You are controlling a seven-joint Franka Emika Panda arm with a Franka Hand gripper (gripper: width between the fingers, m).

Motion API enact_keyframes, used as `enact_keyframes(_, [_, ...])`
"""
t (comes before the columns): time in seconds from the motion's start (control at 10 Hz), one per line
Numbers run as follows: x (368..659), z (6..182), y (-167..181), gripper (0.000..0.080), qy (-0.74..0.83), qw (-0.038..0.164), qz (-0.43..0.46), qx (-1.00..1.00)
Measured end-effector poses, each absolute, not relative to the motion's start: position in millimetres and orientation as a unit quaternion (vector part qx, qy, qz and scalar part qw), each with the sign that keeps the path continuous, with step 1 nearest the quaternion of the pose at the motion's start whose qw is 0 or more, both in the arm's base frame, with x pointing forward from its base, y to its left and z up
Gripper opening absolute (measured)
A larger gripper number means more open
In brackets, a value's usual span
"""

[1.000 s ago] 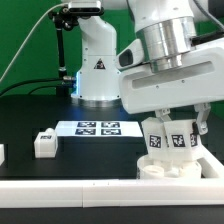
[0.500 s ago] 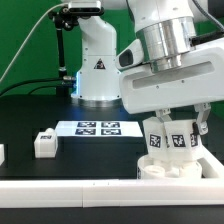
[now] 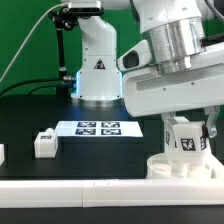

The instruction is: Assemble stool

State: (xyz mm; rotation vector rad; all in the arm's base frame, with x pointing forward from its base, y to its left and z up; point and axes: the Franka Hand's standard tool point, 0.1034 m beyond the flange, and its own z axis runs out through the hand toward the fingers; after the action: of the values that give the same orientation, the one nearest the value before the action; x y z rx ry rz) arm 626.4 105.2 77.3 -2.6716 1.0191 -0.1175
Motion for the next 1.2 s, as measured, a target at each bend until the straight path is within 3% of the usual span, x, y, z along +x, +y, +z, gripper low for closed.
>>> enact_keyframes(0.5, [626.0, 77.4, 104.1, 0.0338, 0.378, 0.140, -0.038, -0.914])
enact_keyframes(1.2, [629.1, 76.3, 114.0, 0.0338, 0.653, 0.146, 0.022, -0.743])
